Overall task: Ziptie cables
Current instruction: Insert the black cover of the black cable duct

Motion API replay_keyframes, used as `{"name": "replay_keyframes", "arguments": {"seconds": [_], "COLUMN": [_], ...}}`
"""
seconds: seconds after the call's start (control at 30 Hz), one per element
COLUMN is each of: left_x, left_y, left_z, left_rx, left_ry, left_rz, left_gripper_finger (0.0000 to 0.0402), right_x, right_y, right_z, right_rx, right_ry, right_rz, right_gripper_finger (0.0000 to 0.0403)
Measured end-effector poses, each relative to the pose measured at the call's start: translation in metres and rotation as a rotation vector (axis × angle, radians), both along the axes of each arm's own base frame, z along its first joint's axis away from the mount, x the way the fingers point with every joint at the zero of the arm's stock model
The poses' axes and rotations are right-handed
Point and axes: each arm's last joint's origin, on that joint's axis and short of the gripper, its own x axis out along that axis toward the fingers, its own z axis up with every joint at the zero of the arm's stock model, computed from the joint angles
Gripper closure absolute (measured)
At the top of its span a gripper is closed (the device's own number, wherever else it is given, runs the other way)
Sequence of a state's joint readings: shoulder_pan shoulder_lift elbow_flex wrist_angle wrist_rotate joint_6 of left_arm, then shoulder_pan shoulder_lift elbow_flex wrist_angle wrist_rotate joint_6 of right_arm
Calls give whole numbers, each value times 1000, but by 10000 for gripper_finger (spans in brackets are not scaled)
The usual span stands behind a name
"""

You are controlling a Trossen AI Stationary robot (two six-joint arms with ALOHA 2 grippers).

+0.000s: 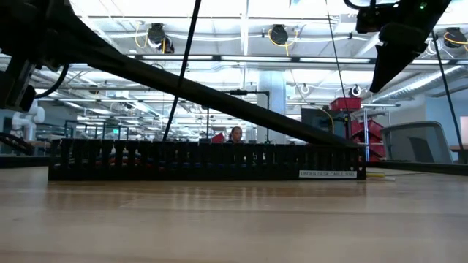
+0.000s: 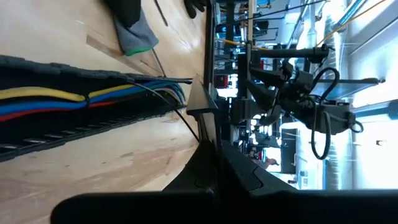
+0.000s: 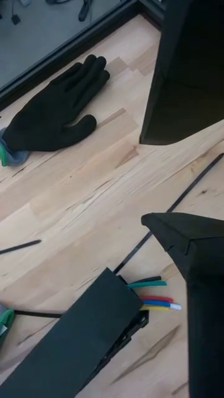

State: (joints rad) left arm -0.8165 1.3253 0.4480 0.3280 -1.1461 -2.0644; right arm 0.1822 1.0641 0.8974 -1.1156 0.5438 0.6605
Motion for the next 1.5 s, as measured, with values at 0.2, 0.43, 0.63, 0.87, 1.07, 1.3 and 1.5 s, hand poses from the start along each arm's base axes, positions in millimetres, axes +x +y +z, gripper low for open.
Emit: {"name": "replay_keyframes", "arguments": {"seconds": [0.2, 0.43, 0.63, 0.87, 1.07, 1.3, 1.5], "left_x": [1, 1, 0, -5, -7, -7, -4], "left_y": [-1, -2, -6, -12, -12, -10, -11], "left_z": [0, 3, 7, 8, 6, 3, 10], "left_rx": [-23, -43, -62, -50, -6, 25, 28], "left_ry": [1, -21, -55, -65, -37, -9, -47], "left_rz": [-23, -24, -33, -56, -63, -59, -63], "left_gripper_finger": [394, 394, 394, 394, 394, 394, 394], "right_x": [1, 1, 1, 0, 0, 0, 1], "right_y": [0, 0, 0, 0, 0, 0, 0], "right_z": [0, 0, 0, 0, 0, 0, 0], "right_rx": [1, 0, -4, -7, -12, -10, -4], "right_ry": [-7, -5, 0, 5, 4, 2, -4], "right_rz": [0, 3, 10, 18, 17, 13, 13], "right_gripper_finger": [227, 227, 227, 227, 227, 227, 227]}}
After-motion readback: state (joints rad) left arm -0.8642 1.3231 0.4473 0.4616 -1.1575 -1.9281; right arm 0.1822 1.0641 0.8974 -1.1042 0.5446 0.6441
